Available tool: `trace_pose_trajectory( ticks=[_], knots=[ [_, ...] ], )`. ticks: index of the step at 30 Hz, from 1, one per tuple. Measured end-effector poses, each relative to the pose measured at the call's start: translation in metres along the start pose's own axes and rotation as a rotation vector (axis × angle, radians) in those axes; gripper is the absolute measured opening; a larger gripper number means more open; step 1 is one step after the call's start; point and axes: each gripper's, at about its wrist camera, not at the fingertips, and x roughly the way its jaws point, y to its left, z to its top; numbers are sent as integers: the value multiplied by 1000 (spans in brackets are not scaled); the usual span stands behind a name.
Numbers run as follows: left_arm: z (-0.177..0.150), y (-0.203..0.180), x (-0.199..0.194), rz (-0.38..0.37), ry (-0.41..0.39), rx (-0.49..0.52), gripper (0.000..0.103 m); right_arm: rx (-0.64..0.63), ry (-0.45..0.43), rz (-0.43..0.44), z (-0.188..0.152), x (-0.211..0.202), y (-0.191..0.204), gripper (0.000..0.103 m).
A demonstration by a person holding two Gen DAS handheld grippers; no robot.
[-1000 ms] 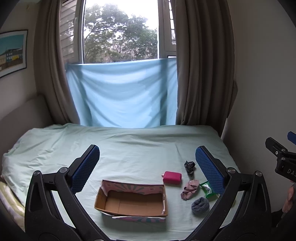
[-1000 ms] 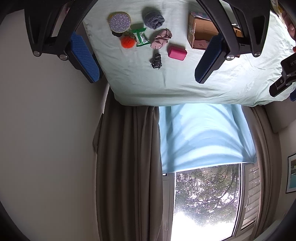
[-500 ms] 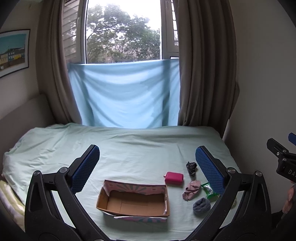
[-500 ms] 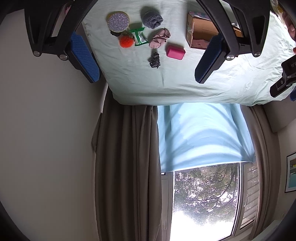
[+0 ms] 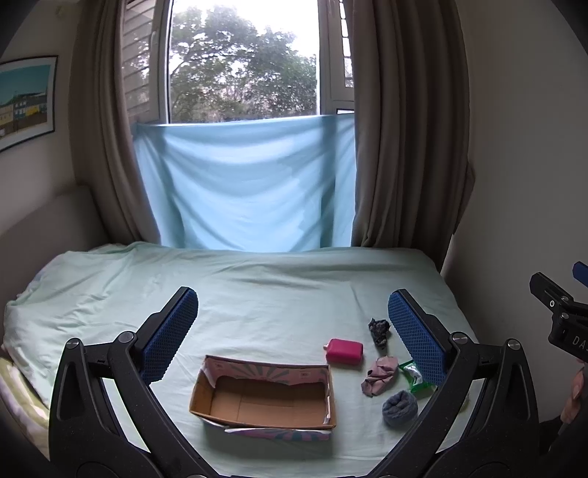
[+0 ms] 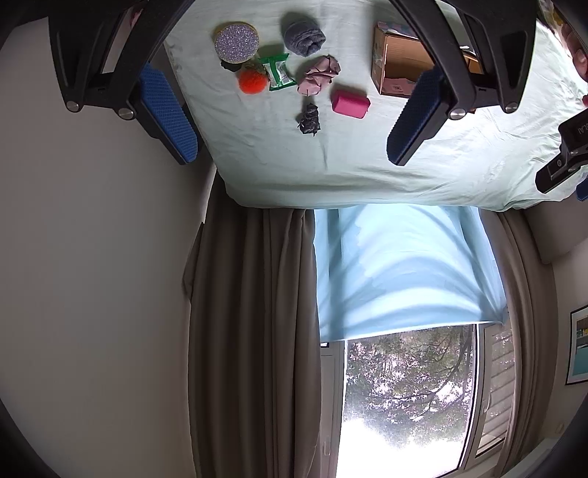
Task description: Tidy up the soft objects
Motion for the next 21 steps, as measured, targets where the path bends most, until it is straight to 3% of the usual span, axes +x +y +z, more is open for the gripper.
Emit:
trace_pose_trajectory(
  ticks=[21],
  knots=[
    [-1,1,6,-7,14,-4,103,1,2,0,2,-4,5,103]
  ],
)
